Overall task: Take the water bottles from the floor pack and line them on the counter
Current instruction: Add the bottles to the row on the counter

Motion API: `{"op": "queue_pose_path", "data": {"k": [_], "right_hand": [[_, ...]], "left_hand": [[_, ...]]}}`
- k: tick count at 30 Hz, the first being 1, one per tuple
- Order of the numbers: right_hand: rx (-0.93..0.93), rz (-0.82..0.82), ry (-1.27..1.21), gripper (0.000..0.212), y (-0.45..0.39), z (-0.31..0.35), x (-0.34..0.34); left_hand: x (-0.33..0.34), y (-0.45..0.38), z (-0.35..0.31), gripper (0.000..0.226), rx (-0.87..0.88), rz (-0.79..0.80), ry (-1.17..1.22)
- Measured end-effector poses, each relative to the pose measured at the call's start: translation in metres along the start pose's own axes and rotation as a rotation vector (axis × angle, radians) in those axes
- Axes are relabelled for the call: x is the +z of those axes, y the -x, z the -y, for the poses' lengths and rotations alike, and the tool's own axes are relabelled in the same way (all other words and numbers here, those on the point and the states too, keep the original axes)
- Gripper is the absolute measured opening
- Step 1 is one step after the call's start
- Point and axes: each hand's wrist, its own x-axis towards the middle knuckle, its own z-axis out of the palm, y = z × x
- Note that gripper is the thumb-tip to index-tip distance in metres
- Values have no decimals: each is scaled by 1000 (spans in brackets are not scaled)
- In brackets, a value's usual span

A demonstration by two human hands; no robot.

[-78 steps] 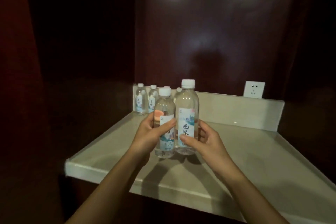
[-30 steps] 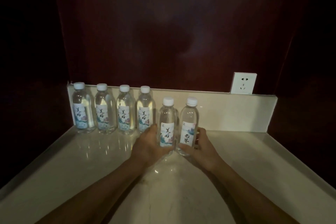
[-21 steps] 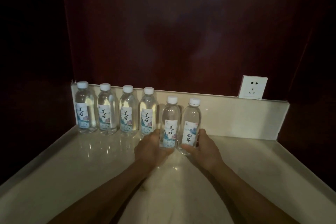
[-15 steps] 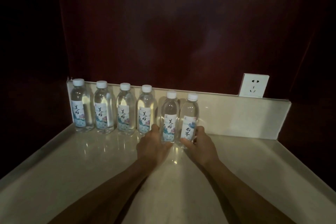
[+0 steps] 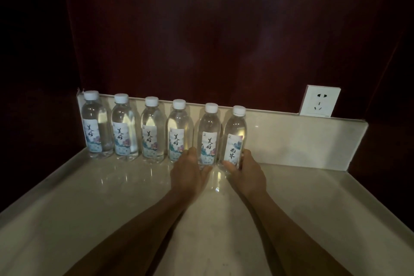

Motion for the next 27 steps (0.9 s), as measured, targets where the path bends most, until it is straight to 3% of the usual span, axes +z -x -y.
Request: {"op": "queue_pose_path", "data": {"k": [27], "right_hand": [[-6, -19, 129, 48, -5, -8, 4]], "left_hand": [[0, 2, -19, 44, -79, 47, -36]]}}
